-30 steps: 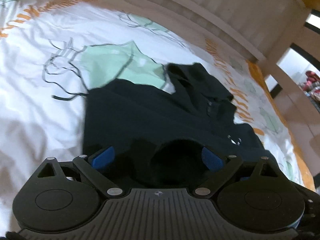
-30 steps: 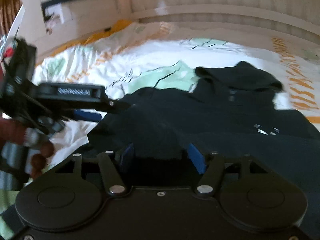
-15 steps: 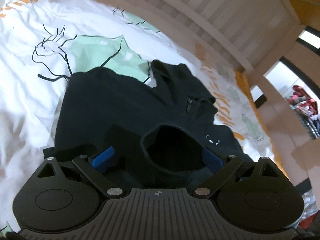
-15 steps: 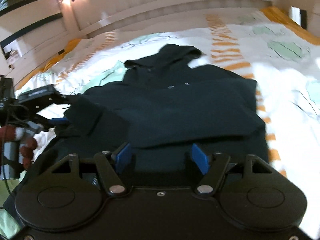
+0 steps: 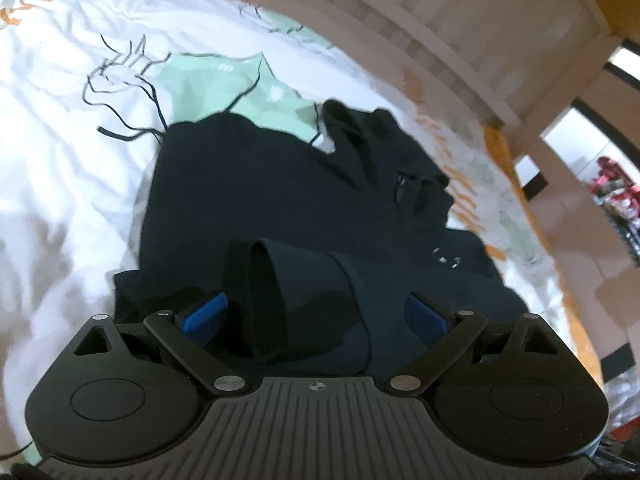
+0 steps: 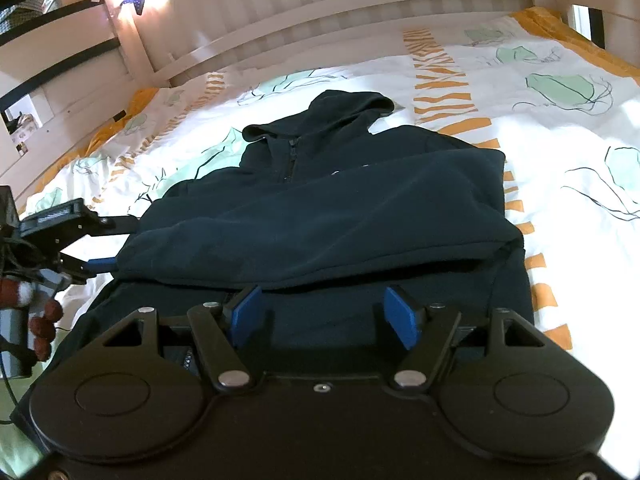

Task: Fold large clothes

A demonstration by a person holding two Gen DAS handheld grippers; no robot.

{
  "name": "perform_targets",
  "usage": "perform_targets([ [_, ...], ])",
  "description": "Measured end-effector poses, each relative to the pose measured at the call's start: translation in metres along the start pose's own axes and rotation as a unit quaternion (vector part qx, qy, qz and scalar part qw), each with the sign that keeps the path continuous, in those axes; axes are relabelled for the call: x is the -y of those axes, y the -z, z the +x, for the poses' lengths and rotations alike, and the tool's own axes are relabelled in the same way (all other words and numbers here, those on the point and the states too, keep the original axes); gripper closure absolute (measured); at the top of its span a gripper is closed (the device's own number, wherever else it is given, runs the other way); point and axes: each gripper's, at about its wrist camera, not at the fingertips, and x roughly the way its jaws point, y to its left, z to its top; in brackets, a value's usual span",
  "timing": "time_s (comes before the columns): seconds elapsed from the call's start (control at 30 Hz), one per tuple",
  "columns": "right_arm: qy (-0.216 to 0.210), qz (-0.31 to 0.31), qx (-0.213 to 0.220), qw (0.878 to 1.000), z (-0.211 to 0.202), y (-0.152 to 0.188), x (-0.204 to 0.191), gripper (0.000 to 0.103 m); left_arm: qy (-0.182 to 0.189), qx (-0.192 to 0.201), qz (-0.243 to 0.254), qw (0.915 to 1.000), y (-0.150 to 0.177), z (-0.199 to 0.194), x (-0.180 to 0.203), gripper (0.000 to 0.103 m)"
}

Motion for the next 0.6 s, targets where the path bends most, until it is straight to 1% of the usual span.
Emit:
perform_targets([
  [0.07,0.002,0.0,0.001,1.0,0.0,0.0,0.002,0.032,-0.006,-0.022,0.008,0.9997,-0.001,0.011,0.004,0.011],
  [0.13,0.006,0.002,0.003,1.0,-0.001,0.0,0.004,0.032,-0.006,-0.04,0.01,0.9991,-0.002,0.019,0.009,0.039],
  [0.17,0.007,0.004,0.004,1.0,-0.001,0.0,0.006,0.032,-0.003,-0.038,0.009,0.9992,-0.001,0.02,0.011,0.046],
  [0.2,0.008,0.006,0.004,1.0,-0.001,0.0,0.007,0.032,0.002,-0.031,0.011,0.9995,-0.001,0.019,0.013,0.059],
  [0.23,0.01,0.008,0.004,1.0,-0.001,0.0,0.009,0.032,0.01,-0.019,0.015,0.9996,-0.001,0.017,0.016,0.083],
  [0.27,0.011,0.009,0.004,1.0,-0.001,0.0,0.01,0.032,0.008,-0.011,0.024,0.9996,-0.002,0.015,0.021,0.09],
  [0.33,0.013,0.013,0.005,1.0,-0.001,0.0,0.013,0.032,-0.001,0.005,0.065,0.9979,-0.006,0.008,0.034,0.089],
  [0.37,0.013,0.013,0.007,1.0,-0.002,0.0,0.014,0.032,0.0,0.024,0.086,0.996,-0.009,0.001,0.04,0.089],
  [0.43,0.015,0.013,0.014,1.0,-0.003,-0.003,0.017,0.032,0.001,0.057,0.11,0.9923,-0.016,-0.01,0.044,0.089],
  [0.5,0.021,0.015,0.024,0.999,-0.003,-0.006,0.021,0.031,-0.009,0.061,0.116,0.9913,-0.023,-0.008,0.044,0.089],
  [0.6,0.037,0.022,0.038,0.998,-0.002,-0.013,0.03,0.031,-0.026,0.042,0.118,0.9917,-0.028,0.005,0.037,0.089],
])
